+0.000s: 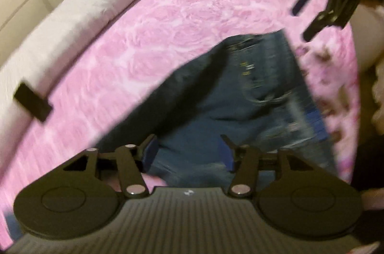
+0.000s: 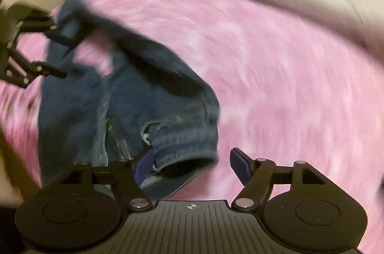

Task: Fold clothes
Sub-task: 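Lift the jeans by the waistband with both grippers and shake them out, then lay the jeans flat on the bed with both grippers and release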

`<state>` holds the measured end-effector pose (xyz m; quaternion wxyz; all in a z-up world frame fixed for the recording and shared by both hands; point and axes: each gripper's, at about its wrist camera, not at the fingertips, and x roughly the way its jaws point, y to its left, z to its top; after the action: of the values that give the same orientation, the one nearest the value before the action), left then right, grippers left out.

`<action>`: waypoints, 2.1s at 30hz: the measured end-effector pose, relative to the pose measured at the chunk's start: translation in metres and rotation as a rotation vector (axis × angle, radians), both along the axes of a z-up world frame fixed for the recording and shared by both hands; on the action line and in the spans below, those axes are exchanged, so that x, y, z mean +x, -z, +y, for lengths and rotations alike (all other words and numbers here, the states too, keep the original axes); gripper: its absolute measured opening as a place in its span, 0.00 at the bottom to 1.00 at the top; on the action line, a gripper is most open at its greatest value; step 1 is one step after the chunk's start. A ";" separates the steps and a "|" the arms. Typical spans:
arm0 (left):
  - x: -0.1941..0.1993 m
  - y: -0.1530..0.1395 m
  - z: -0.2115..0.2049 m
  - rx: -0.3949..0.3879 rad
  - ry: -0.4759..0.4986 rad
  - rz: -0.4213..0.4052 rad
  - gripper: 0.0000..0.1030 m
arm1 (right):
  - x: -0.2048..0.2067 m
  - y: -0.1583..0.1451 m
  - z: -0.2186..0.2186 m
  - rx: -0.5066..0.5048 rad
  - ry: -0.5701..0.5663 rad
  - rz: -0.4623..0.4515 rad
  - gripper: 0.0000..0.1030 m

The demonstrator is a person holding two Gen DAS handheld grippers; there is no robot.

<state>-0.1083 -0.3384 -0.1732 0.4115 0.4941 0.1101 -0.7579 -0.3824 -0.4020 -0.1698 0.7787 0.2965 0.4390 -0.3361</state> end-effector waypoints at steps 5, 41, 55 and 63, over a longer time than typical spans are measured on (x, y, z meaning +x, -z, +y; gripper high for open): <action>0.022 0.051 -0.057 -0.038 0.205 -0.149 0.60 | -0.008 0.022 -0.013 0.065 0.261 -0.099 0.69; -0.080 0.033 -0.363 0.088 -0.320 -0.029 0.40 | -0.187 -0.002 -0.345 -0.194 0.223 0.056 0.60; -0.033 0.040 -0.160 0.175 -0.135 -0.196 0.42 | -0.219 0.029 -0.127 0.149 0.322 0.015 0.60; 0.101 0.057 -0.072 0.195 -0.221 -0.230 0.53 | -0.102 0.020 -0.055 0.079 0.210 0.044 0.60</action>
<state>-0.0077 -0.4108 -0.2304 0.4523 0.6000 0.1887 -0.6323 -0.4842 -0.4570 -0.1899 0.7171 0.3638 0.4356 -0.4046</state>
